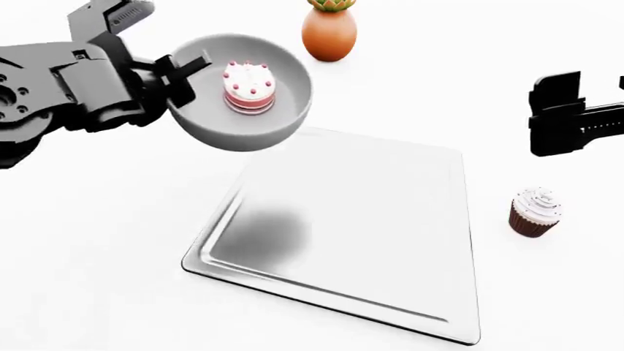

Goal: Pick up the bowl with cake and place it on the tray. Pick up the cupcake and place it on the tray.

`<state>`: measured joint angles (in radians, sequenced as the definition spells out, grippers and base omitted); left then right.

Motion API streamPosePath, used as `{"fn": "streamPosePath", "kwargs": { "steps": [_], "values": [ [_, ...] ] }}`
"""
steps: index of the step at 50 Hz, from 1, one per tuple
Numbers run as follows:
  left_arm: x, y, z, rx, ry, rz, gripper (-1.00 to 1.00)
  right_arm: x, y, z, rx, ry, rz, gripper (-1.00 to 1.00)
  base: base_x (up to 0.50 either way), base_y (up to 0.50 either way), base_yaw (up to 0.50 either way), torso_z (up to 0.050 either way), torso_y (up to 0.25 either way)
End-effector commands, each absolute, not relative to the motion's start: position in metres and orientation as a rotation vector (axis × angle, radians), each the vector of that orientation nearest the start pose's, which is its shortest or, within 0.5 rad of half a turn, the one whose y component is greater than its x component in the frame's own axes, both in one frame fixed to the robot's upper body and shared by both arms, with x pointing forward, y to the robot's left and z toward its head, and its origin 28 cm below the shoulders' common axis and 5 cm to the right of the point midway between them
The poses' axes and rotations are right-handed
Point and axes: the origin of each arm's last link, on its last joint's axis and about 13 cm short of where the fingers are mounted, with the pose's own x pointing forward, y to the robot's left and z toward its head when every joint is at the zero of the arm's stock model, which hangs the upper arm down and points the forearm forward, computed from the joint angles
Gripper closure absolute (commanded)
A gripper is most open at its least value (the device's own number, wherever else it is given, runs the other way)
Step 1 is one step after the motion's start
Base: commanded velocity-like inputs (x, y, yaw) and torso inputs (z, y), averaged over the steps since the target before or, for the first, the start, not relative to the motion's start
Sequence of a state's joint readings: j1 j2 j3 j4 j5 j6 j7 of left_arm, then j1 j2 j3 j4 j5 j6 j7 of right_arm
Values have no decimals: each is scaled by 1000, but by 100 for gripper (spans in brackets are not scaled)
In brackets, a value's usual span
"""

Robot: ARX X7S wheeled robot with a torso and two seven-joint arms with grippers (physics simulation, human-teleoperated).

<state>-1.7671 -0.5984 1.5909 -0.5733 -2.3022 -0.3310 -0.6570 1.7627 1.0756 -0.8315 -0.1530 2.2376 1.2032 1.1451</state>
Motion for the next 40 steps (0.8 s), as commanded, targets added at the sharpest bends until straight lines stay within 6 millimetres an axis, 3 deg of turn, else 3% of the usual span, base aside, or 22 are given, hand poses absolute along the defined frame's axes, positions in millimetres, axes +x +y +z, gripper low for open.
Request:
{"fn": "streamPosePath", "kwargs": {
  "steps": [1,16,40],
  "values": [
    [395,205,327,-410,487,-66,100,193,-186,378,-180,323,-32,-100,0,0,0,0,10],
    [399,186,316,-461,528,-240,100,194,-188,376,-175,330,-47,-100,0,0,0,0,0],
    [405,178,271,-493,623,-319,100,196,-188,371,-181,339,-44,-100,0,0,0,0,0]
  ]
}}
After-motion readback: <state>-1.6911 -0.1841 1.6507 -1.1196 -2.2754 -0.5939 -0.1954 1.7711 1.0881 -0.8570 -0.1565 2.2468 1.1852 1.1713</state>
